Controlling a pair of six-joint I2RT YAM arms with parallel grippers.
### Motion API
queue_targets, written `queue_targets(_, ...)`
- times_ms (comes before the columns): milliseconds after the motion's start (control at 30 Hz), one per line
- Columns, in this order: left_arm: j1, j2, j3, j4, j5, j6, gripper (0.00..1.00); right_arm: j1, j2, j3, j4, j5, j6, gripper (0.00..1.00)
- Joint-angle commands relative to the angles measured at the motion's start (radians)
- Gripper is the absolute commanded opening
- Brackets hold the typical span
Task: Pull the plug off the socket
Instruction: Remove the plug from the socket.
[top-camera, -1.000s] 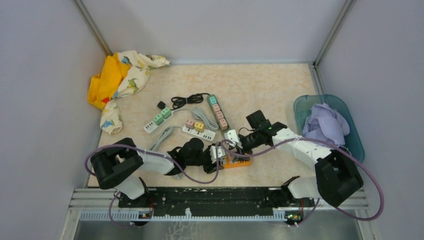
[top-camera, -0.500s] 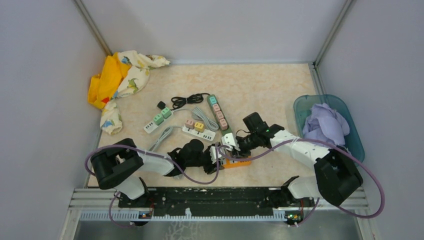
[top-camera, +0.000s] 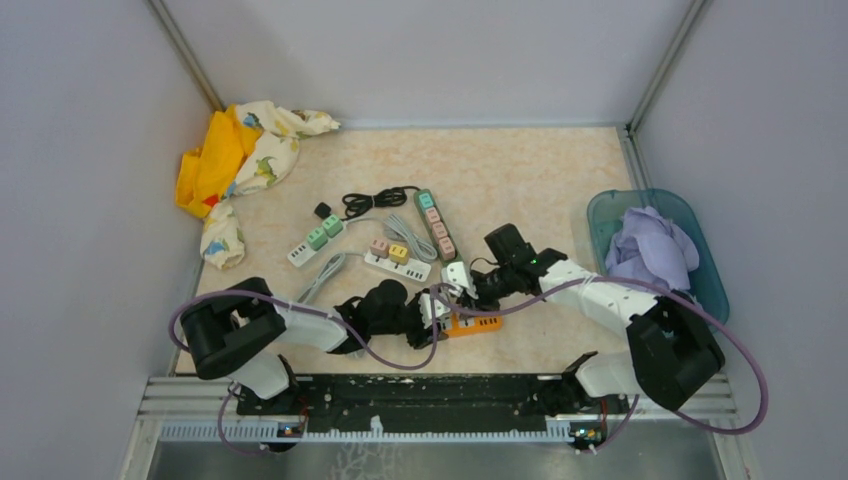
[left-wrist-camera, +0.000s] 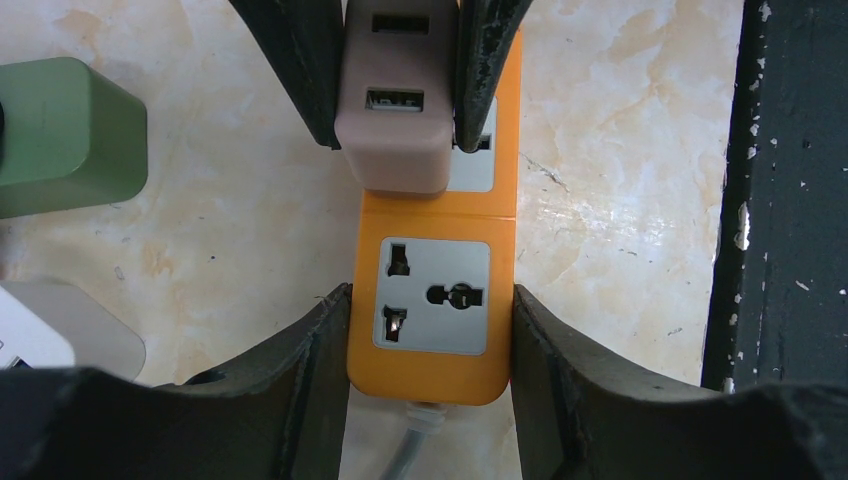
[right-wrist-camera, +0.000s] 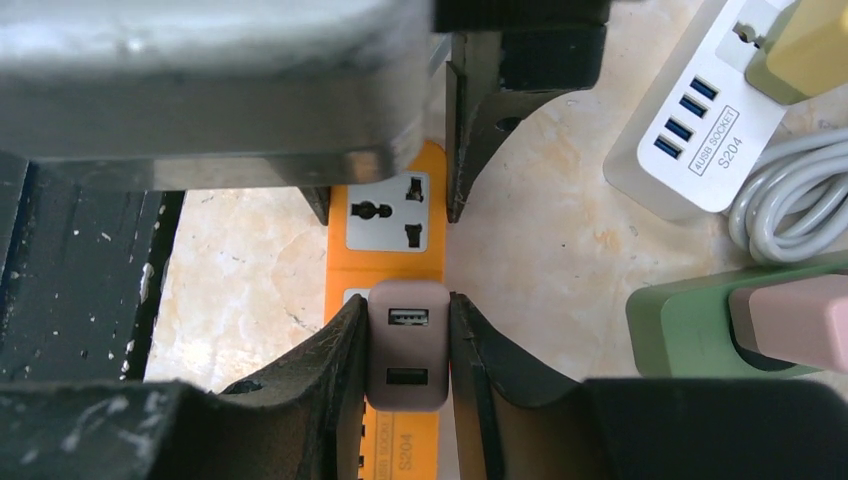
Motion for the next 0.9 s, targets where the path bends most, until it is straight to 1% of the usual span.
queue_targets(0,-0.007,0.015,-0.013,-0.032,-0.024,-0.019,0.0,0.005,0.015,0.032,0.041,0.01,0.049,0.0)
queue_targets(100,-0.007,0.012,-0.021,-0.032,-0.033,-0.018,0.0,-0.05,-0.012,0.017,0.009,0.015,-0.011,0.0)
queue_targets(167,-0.007,0.011,-0.028,-0.031,-0.037,-0.015,0.0,-0.079,-0.041,0.005,-0.03,-0.022,-0.058,0.0)
queue_targets(267,-0.007,0.016,-0.026,-0.029,-0.037,-0.011,0.0,-0.082,-0.064,-0.015,-0.109,-0.096,-0.155,0.0)
queue_targets(333,-0.007,0.02,-0.022,-0.031,-0.037,-0.011,0.0,-0.07,-0.054,-0.022,-0.12,-0.126,-0.186,0.0)
queue_targets(400,-0.007,0.024,-0.019,-0.032,-0.036,-0.011,0.0,-0.037,-0.038,-0.021,-0.109,-0.123,-0.174,0.0)
queue_targets(467,-0.007,0.024,-0.019,-0.033,-0.037,-0.011,0.0,0.003,-0.02,-0.011,-0.072,-0.121,-0.107,0.0)
queue_targets(567,-0.009,0.021,-0.019,-0.032,-0.041,-0.013,0.0,0.013,0.004,0.012,0.029,-0.127,0.034,0.0)
queue_targets(633,-0.009,0.019,-0.019,-0.032,-0.041,-0.012,0.0,0.01,0.017,0.03,0.056,-0.102,0.087,0.0)
queue_targets(767,-0.01,0.021,-0.02,-0.032,-0.042,-0.013,0.0,-0.05,0.01,0.03,0.055,-0.073,0.084,0.0)
queue_targets(867,-0.01,0.025,-0.021,-0.029,-0.042,-0.012,0.0,-0.105,-0.021,0.022,-0.005,-0.092,0.012,0.0)
